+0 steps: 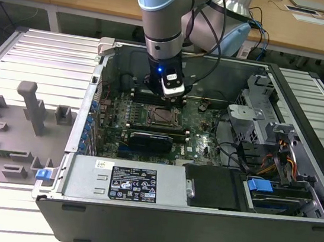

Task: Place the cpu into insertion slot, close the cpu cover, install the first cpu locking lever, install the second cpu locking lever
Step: 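Install the first cpu locking lever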

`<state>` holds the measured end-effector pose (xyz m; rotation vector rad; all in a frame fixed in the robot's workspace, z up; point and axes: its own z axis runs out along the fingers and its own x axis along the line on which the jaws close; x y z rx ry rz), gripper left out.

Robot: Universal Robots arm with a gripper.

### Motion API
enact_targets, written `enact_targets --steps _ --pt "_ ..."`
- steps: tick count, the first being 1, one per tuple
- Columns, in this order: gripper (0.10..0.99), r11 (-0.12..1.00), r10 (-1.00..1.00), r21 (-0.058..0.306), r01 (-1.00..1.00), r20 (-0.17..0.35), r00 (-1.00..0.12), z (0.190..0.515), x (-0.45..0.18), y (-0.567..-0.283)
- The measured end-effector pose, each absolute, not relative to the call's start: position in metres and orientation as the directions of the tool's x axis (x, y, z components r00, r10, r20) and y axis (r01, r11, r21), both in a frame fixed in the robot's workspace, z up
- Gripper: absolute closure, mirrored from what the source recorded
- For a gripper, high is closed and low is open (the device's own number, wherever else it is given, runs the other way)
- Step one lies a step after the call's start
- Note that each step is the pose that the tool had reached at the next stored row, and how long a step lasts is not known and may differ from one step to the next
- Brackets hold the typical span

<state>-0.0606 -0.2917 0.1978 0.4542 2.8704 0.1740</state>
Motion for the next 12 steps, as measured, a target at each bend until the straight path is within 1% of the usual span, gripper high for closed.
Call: enact_targets --steps 5,12 --pt "0.980 0.945 0.318 0.153 0.290 -0.207 -0.925 0.199 -0.060 -0.291" --pt "0.980 0.945 0.318 0.152 0.290 -0.207 -0.925 0.212 -0.061 -0.292"
